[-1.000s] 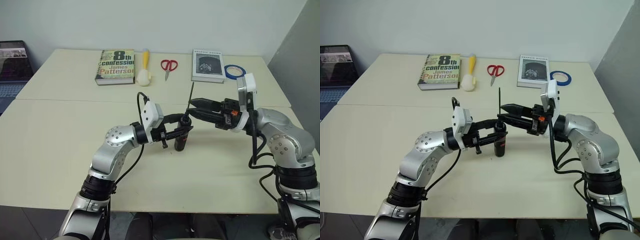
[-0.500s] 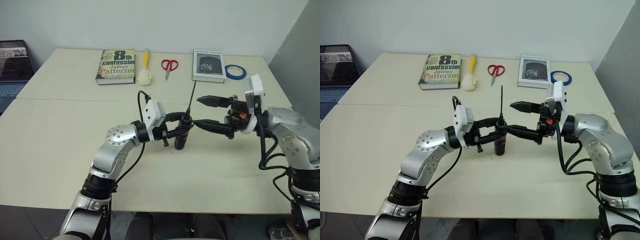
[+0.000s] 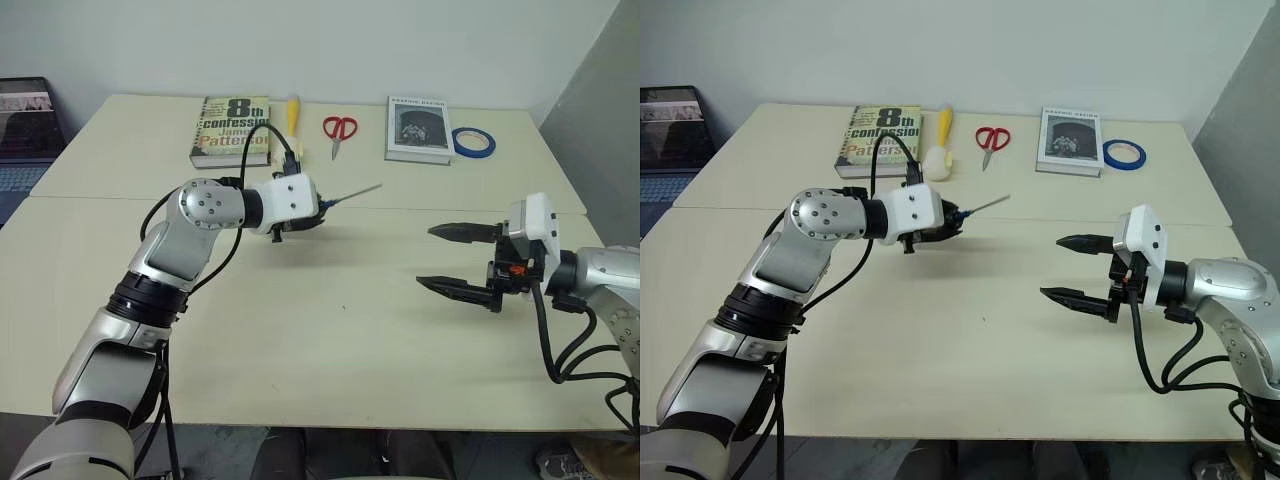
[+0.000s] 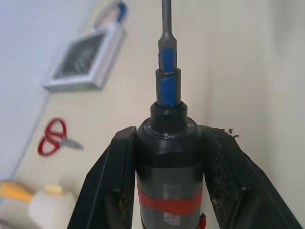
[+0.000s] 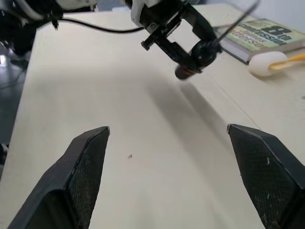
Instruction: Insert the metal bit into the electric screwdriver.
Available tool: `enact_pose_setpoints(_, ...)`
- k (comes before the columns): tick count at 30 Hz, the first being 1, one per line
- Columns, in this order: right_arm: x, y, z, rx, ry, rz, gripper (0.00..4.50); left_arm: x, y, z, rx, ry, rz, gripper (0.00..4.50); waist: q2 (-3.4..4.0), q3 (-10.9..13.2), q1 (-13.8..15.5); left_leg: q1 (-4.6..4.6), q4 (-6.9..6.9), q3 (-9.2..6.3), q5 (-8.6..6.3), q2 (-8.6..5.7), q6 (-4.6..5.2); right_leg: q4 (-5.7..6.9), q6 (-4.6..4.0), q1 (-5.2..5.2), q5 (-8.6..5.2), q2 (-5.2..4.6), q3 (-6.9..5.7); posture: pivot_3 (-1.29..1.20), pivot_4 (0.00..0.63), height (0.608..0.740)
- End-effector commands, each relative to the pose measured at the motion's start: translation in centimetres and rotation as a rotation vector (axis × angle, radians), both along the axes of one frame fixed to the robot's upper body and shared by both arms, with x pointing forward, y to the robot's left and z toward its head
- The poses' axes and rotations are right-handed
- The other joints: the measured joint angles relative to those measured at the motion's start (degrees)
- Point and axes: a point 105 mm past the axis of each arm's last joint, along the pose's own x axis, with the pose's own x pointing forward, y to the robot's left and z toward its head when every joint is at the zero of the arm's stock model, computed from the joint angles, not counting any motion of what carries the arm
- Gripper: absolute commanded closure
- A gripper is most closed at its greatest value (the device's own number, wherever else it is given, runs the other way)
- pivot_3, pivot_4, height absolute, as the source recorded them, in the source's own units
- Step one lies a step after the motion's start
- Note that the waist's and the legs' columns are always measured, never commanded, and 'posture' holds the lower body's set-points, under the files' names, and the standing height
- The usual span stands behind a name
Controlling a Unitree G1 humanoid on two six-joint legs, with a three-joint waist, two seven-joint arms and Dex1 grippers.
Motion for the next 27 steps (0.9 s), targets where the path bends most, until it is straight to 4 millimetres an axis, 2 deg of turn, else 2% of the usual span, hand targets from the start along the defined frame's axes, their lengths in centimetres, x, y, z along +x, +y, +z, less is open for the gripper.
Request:
enact_pose_setpoints(1,-0.9,-0.4,1.8,-0.053,-0.119,-0.022,0.35,0.0,-1.4,-0.2,0.155,0.002,-0.118,2.86,-0.01,0.0,0.2,-0.35,0.09,-0.03,0.01,0.00,-0.01,0.03,0.05,-0.28,0.04,0.00,-0.01,0.00,0.150,0.740)
enact_pose_setpoints(5,-1.2,-0.9,1.6,-0.130,-0.141,-0.061,0.35,0.1,-1.9,-2.4,0.250,0.088,-0.169,2.86,-0.01,0.0,0.2,-0.34,0.09,-0.01,0.01,0.00,0.00,0.03,0.04,-0.27,0.05,0.00,-0.01,0.00,0.150,0.740)
enact_pose_setpoints(9,-1.6,-1.5,0.2,-0.280,-0.136,-0.097,0.35,0.4,-3.3,-4.3,0.297,0.157,-0.197,2.86,0.00,0.0,0.1,-0.32,0.10,0.00,0.00,-0.01,0.00,0.04,0.05,-0.25,0.04,0.00,0.01,0.00,0.150,0.740)
enact_pose_setpoints(12,-2.0,-1.9,0.0,-0.335,-0.104,-0.109,0.35,0.2,-4.4,-6.0,0.353,0.189,-0.243,2.86,0.00,0.0,0.0,-0.32,0.11,0.01,0.00,-0.01,0.01,0.04,0.05,-0.25,0.04,0.00,0.02,0.00,0.150,0.740)
enact_pose_setpoints(19,-2.2,-2.2,0.2,-0.370,-0.102,-0.123,0.35,0.2,-5.0,-7.2,0.402,0.234,-0.262,2.86,0.00,0.0,0.2,-0.29,0.14,0.01,0.01,-0.02,0.01,0.05,0.07,-0.19,0.05,-0.01,0.02,0.00,0.150,0.740)
enact_pose_setpoints(20,-2.2,-2.3,0.2,-0.371,-0.100,-0.123,0.35,0.2,-5.0,-7.2,0.407,0.237,-0.268,2.51,-0.01,0.0,0.3,-0.28,0.16,0.00,0.01,-0.02,0.01,0.06,0.08,-0.18,0.06,-0.01,0.02,0.00,0.150,0.740)
enact_pose_setpoints(22,-2.3,-2.3,0.1,-0.374,-0.094,-0.123,0.35,0.1,-5.0,-7.1,0.412,0.242,-0.277,2.14,-0.01,0.0,0.2,-0.28,0.17,0.00,0.01,-0.02,0.01,0.06,0.10,-0.16,0.07,-0.01,0.02,0.00,0.150,0.740)
enact_pose_setpoints(27,-2.1,-2.7,0.2,-0.381,-0.077,-0.124,0.35,0.1,-5.1,-4.7,0.334,0.231,-0.277,0.96,0.00,0.0,0.1,-0.26,0.16,0.00,0.01,-0.02,0.01,0.09,0.10,-0.18,0.08,-0.01,0.03,0.00,0.150,0.740)
